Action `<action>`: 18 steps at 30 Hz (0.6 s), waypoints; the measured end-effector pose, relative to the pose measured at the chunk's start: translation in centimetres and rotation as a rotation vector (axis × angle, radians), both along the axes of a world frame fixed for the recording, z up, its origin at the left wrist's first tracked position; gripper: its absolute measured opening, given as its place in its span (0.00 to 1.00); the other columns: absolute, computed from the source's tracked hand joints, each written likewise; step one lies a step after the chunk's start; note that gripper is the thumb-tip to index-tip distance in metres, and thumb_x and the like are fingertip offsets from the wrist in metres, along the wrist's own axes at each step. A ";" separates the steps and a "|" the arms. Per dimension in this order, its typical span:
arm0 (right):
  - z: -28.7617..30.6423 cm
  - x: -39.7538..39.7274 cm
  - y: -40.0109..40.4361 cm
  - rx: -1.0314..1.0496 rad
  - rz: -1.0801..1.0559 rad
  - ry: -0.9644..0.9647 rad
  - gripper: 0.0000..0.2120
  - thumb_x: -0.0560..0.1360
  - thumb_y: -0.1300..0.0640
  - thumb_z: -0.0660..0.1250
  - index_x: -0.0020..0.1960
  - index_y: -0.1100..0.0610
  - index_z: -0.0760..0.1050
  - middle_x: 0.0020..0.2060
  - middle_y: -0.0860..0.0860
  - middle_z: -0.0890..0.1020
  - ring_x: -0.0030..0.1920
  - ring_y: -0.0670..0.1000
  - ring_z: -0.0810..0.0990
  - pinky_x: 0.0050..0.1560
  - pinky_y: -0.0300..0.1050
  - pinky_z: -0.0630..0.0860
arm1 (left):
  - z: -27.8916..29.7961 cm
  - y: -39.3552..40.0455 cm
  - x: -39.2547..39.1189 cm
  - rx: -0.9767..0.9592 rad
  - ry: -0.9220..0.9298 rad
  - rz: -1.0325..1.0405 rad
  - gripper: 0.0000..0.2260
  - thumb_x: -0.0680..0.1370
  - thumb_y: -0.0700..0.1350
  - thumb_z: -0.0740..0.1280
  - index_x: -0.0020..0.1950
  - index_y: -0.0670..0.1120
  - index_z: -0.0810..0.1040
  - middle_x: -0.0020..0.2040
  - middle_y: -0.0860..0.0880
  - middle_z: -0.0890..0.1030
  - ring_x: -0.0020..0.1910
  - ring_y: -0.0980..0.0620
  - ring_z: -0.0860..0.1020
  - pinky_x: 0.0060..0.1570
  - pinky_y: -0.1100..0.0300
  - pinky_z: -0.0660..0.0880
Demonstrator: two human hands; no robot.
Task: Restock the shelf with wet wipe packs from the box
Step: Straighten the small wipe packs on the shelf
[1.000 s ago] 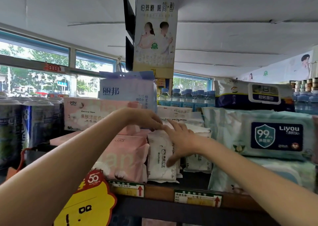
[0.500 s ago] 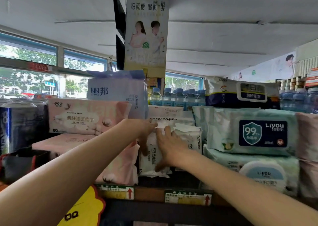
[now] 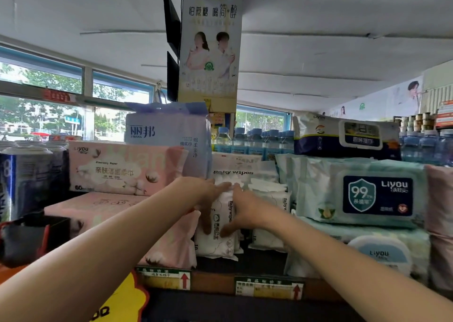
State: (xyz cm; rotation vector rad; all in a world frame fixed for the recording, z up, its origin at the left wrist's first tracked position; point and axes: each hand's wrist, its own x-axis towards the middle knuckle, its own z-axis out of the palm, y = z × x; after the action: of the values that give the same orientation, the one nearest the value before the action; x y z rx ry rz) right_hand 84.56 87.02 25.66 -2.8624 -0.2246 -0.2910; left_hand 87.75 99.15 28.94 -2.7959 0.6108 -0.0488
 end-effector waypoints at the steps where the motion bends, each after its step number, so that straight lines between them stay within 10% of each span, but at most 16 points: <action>1: 0.9 -0.2 -0.3 -0.058 -0.022 -0.025 0.49 0.65 0.47 0.76 0.75 0.62 0.52 0.71 0.57 0.62 0.70 0.56 0.65 0.68 0.46 0.66 | -0.1 -0.4 0.0 -0.022 0.018 -0.013 0.56 0.64 0.55 0.77 0.75 0.57 0.37 0.76 0.47 0.53 0.74 0.43 0.58 0.70 0.46 0.62; 8: 3.5 2.7 -3.9 -0.423 -0.316 0.107 0.35 0.69 0.61 0.72 0.71 0.62 0.61 0.68 0.58 0.69 0.67 0.58 0.70 0.67 0.52 0.68 | 0.2 -1.5 -0.3 -0.045 0.053 -0.050 0.55 0.66 0.49 0.77 0.75 0.57 0.36 0.78 0.49 0.48 0.76 0.44 0.54 0.72 0.47 0.59; 18: 3.0 3.4 -4.0 -0.409 -0.087 0.028 0.31 0.65 0.61 0.75 0.65 0.59 0.66 0.63 0.56 0.72 0.62 0.56 0.72 0.62 0.48 0.71 | -0.2 -1.2 -0.9 -0.045 0.025 -0.051 0.54 0.67 0.51 0.76 0.75 0.53 0.36 0.78 0.48 0.48 0.76 0.44 0.53 0.74 0.48 0.56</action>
State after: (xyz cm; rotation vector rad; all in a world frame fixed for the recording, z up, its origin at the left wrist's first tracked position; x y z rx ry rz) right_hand 87.92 83.05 28.68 -3.2849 -0.1699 -0.2443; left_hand 86.87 97.94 28.78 -2.8282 0.6954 -0.0379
